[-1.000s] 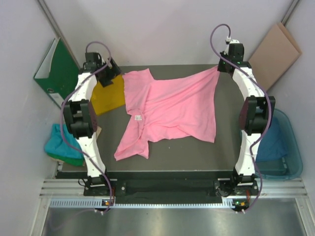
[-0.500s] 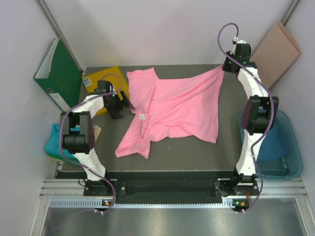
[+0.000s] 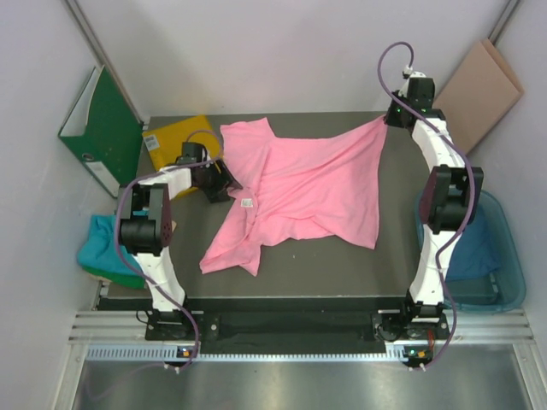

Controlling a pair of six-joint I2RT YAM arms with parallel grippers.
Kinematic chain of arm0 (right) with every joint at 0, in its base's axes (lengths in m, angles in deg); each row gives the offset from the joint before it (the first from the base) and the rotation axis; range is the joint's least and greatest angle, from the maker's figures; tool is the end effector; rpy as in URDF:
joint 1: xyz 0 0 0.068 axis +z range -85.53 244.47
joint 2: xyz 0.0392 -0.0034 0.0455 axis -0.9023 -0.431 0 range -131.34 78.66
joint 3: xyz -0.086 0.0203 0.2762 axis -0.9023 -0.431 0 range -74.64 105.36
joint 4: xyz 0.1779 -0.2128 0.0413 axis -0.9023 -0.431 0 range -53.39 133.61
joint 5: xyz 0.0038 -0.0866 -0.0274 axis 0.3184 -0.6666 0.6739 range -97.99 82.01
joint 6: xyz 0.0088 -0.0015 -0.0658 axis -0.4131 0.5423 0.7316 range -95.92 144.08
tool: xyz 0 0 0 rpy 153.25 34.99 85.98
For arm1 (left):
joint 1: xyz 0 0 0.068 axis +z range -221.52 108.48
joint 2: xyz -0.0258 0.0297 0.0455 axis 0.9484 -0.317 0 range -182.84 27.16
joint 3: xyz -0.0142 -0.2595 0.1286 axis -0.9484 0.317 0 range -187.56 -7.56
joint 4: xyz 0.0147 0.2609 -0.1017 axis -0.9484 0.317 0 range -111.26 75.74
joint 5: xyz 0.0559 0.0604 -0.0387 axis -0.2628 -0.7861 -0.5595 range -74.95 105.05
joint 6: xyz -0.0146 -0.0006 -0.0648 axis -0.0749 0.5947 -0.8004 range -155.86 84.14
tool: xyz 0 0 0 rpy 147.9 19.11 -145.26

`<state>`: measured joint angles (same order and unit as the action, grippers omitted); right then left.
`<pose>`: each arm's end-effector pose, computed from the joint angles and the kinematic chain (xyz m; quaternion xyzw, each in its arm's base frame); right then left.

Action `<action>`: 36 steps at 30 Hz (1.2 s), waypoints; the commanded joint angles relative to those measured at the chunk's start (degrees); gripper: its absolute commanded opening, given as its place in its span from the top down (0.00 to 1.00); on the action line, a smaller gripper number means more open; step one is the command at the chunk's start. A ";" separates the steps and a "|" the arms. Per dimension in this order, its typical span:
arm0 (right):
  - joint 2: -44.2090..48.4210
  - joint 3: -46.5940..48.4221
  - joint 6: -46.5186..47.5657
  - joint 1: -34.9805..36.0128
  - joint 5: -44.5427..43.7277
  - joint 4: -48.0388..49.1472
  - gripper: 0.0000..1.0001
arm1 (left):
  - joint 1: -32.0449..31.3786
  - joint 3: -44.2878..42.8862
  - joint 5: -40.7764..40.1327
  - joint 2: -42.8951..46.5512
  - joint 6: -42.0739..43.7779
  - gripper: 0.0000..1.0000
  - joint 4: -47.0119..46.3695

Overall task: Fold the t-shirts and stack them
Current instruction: Flatten out the tshirt

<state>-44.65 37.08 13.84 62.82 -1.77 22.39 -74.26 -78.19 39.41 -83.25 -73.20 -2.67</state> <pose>0.5525 -0.0102 0.2860 0.0650 0.8747 0.0833 0.4730 0.4228 -0.0420 0.1501 -0.2247 0.9150 -0.2820 0.1807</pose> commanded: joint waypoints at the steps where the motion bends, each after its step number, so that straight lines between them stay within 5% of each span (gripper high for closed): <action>1: 0.79 -0.10 -0.31 -0.28 0.81 3.46 1.00 | -2.35 -2.67 -1.16 -4.54 -1.33 0.43 -3.82; 3: 0.87 -0.10 -0.31 -0.37 0.99 3.37 1.00 | -3.23 -3.63 -1.94 -5.95 -2.03 0.56 -4.43; 6: 0.96 -0.45 -0.22 -0.37 0.99 3.46 1.00 | -3.59 -5.65 -2.73 -7.01 -2.30 1.00 -3.05; 23: 0.17 -0.45 -0.31 -0.72 0.64 3.20 1.00 | -1.83 -27.96 -28.66 -1.03 9.83 1.00 22.18; 31: -1.23 0.43 -0.57 -0.90 -0.59 2.40 0.99 | -0.33 -33.78 -29.29 -5.51 12.21 0.68 25.88; 34: -1.58 0.43 -0.40 -0.81 -0.42 2.40 1.00 | -0.16 -33.52 -27.45 -6.83 11.77 0.69 24.75; 36: -1.59 0.34 -0.39 -0.81 -0.42 2.40 1.00 | -0.16 -33.52 -26.82 -7.71 11.59 0.83 24.30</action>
<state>-45.65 35.60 13.75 62.73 -1.40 22.96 -74.50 -110.58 11.56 -88.93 -62.49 20.89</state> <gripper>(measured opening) 0.007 0.279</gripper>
